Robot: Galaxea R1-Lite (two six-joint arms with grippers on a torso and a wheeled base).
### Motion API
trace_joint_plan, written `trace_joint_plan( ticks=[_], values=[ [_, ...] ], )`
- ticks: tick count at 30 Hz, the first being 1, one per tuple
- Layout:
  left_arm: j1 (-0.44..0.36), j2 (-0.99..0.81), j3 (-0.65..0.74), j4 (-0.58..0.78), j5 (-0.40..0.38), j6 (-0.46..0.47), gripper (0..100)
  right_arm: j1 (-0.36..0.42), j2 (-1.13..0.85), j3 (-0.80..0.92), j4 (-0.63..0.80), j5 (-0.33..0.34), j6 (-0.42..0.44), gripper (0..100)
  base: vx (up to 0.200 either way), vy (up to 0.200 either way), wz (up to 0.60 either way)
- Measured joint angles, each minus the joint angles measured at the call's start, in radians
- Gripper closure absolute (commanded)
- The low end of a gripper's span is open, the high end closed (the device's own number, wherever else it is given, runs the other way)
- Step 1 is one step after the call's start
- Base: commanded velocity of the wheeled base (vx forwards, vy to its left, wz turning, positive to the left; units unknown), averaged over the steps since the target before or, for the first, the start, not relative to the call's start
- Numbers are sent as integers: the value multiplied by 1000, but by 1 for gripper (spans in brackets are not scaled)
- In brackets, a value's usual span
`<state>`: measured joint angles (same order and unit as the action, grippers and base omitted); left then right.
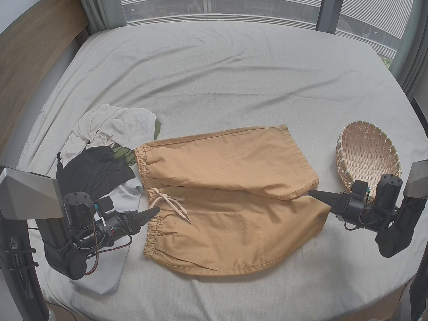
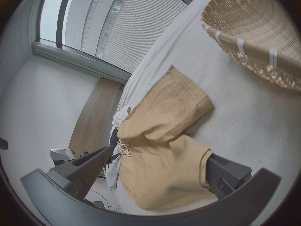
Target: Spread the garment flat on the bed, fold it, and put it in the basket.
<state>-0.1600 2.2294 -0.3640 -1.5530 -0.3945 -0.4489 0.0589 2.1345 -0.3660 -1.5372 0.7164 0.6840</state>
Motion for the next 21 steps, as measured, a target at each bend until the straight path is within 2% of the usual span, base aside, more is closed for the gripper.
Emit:
trace_joint_plan(
  ticks=[7, 11, 17, 21],
  values=[
    [-1, 6, -1, 0, 1, 0, 0, 17, 48, 30, 0, 55, 2, 0, 0, 0, 0],
    [-1, 7, -1, 0, 0, 0, 0, 30, 62, 26, -1, 60, 10, 0, 0, 0, 0],
    [-2, 9, -1, 0, 0, 0, 0, 28, 103, -33, -2, 45, 25, 0, 0, 0, 0],
    [-1, 11, -1, 0, 0, 0, 0, 11, 130, -89, -2, -11, 37, 0, 0, 0, 0]
  ],
)
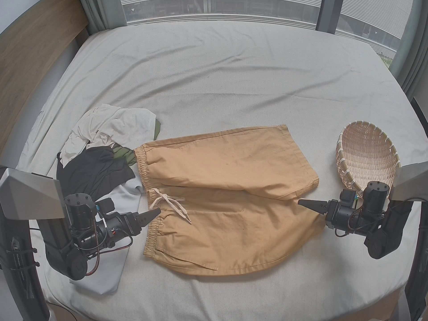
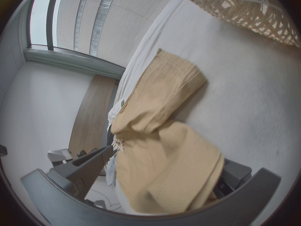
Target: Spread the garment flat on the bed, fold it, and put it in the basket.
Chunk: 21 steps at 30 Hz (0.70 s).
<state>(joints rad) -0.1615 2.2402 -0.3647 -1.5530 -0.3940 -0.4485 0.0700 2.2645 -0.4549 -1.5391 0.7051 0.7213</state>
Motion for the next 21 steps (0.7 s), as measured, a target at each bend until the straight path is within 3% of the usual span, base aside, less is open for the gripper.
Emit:
trace_joint_plan(
  ticks=[11, 21],
  values=[
    [-1, 6, -3, 0, 0, 1, 0, -47, -51, -61, -1, -24, 110, 0, 0, 0, 0],
    [0, 10, -9, 0, 0, 1, 0, -64, -153, -64, -1, -26, 122, 0, 0, 0, 0]
  ],
)
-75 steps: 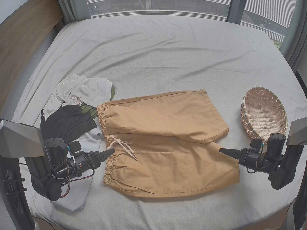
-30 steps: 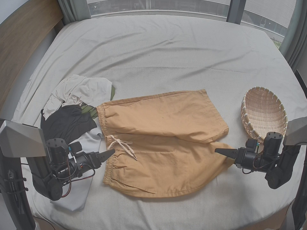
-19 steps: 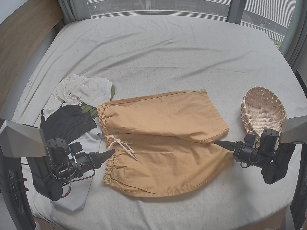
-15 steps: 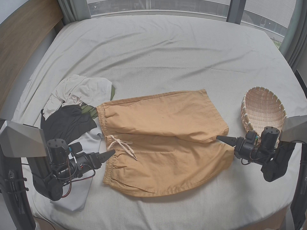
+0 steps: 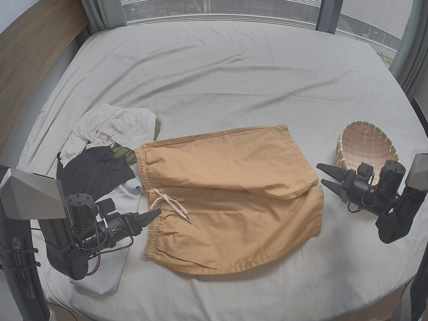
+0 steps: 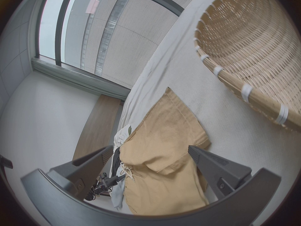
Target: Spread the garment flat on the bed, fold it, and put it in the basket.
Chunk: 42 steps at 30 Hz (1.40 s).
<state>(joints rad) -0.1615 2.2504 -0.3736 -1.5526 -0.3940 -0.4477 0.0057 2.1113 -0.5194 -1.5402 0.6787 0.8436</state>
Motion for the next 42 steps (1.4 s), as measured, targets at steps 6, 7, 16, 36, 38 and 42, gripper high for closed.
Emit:
trace_joint_plan(
  ticks=[6, 7, 16, 36, 38, 42],
  values=[
    [1, 0, -1, 0, 0, 0, 0, 1, -19, 5, 0, -1, -9, 0, 0, 0, 0],
    [1, 1, -1, 0, 0, 0, 0, -1, -20, 5, 0, -2, -10, 0, 0, 0, 0],
    [0, 1, -1, 0, 0, 0, 0, -52, -14, 42, 7, 0, -110, 0, 0, 0, 0],
    [0, 1, -1, 0, 0, 0, 0, -42, 126, 308, 5, 7, -633, 100, 0, 0, 0],
    [0, 2, -1, 0, 0, 0, 0, -39, 132, 314, 5, 7, -634, 100, 0, 0, 0],
    [0, 4, -2, 0, 0, 0, 0, -37, 142, 316, 3, 6, -638, 100, 0, 0, 0]
  ],
)
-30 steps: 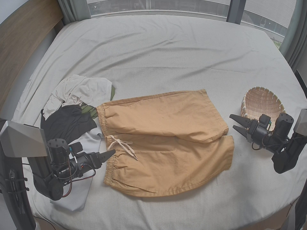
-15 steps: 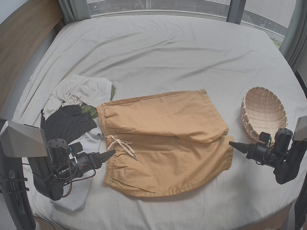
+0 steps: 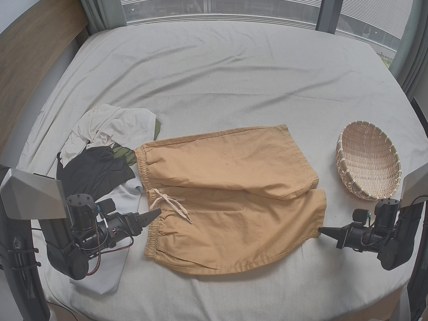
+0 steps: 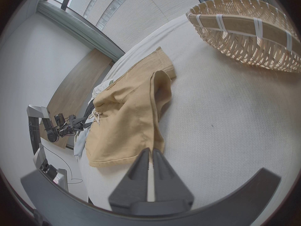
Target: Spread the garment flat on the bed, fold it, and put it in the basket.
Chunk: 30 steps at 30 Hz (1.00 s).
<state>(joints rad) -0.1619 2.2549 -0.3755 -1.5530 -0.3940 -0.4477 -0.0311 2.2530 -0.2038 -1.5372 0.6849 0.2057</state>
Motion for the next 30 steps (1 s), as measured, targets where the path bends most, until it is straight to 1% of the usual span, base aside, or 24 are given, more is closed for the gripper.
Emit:
trace_joint_plan(
  ticks=[8, 14, 18, 30],
  values=[
    [1, 3, -1, 0, 0, 0, 0, 6, 7, 15, 2, 1, 0, 100, 0, 0, 0],
    [2, 3, -2, 0, 0, 0, 0, 53, 4, 76, 4, 1, -2, 100, 0, 0, 0],
    [2, 3, -3, 0, 0, -1, 0, 73, 4, 113, 4, 1, -21, 100, 0, 0, 0],
    [3, 2, -3, 0, 0, -1, 0, 154, 6, 172, 4, 1, -31, 100, 0, 0, 0]
  ],
)
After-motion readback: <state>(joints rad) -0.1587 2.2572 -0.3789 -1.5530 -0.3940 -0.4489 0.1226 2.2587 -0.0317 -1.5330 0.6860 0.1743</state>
